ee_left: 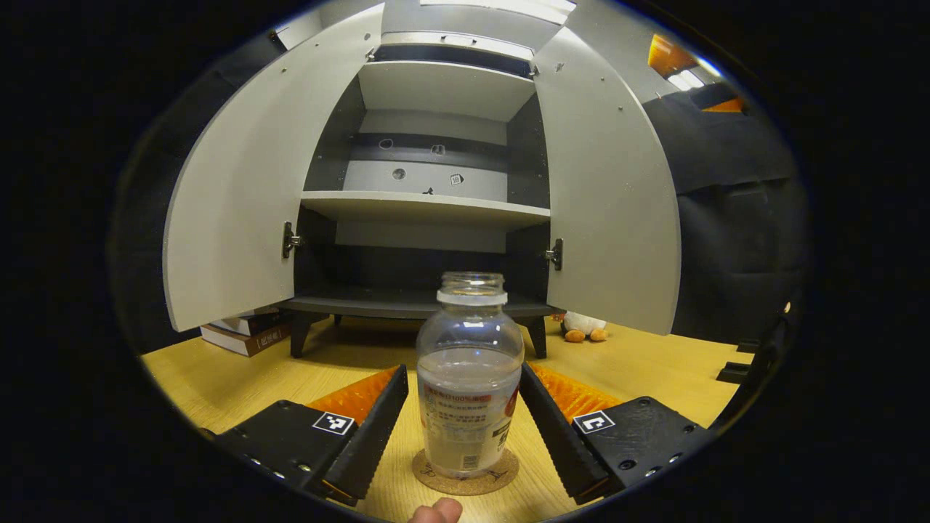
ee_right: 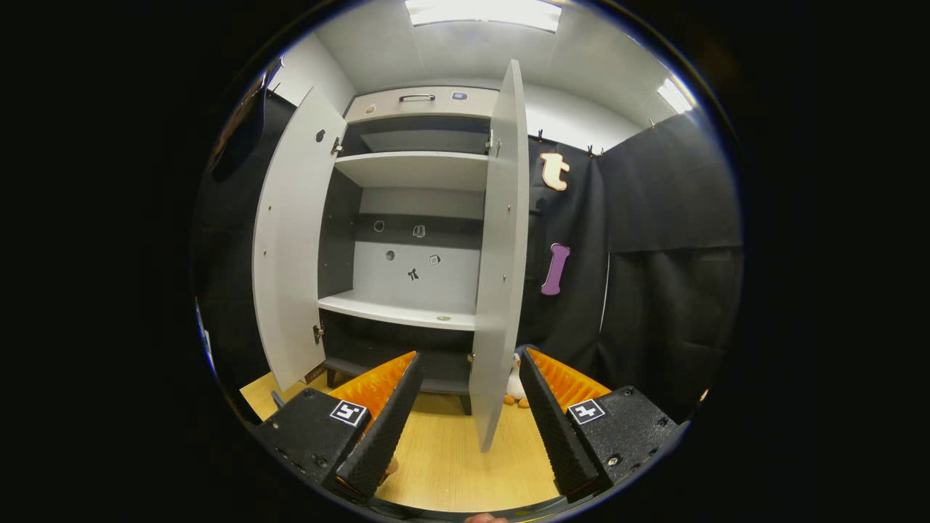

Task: Grasp the bottle in the cabinet with the left hand and place it on the coaster, then close the right door with the right hand and the left door with the left hand.

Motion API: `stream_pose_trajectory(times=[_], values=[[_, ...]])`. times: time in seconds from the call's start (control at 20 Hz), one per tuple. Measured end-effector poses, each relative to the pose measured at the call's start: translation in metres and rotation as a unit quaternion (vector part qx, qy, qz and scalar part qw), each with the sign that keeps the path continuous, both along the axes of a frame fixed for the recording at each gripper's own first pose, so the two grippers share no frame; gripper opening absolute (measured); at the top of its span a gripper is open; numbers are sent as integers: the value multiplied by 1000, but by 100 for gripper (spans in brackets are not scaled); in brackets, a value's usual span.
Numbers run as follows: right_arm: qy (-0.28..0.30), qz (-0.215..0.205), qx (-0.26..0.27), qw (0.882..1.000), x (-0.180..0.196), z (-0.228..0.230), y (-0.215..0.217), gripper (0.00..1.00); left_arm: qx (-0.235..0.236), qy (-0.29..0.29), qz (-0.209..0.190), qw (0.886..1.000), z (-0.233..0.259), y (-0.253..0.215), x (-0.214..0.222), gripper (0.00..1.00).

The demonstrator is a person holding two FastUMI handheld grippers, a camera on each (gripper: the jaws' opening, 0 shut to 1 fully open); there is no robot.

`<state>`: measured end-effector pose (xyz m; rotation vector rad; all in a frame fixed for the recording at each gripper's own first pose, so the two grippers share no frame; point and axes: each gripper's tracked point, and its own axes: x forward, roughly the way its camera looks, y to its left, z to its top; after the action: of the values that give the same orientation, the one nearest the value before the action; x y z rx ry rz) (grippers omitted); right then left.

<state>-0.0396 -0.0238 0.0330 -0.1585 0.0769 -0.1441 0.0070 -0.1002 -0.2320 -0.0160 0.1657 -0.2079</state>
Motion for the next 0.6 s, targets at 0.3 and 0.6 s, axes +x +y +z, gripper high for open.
stream_pose_trajectory(times=[0.3,0.6], values=[[-46,15,42,998,4,2,3,83,-11,-17,4,1000,72,20,-4,94],[-125,36,70,989,25,63,-37,83,-17,-48,15,999,173,48,13,93]])
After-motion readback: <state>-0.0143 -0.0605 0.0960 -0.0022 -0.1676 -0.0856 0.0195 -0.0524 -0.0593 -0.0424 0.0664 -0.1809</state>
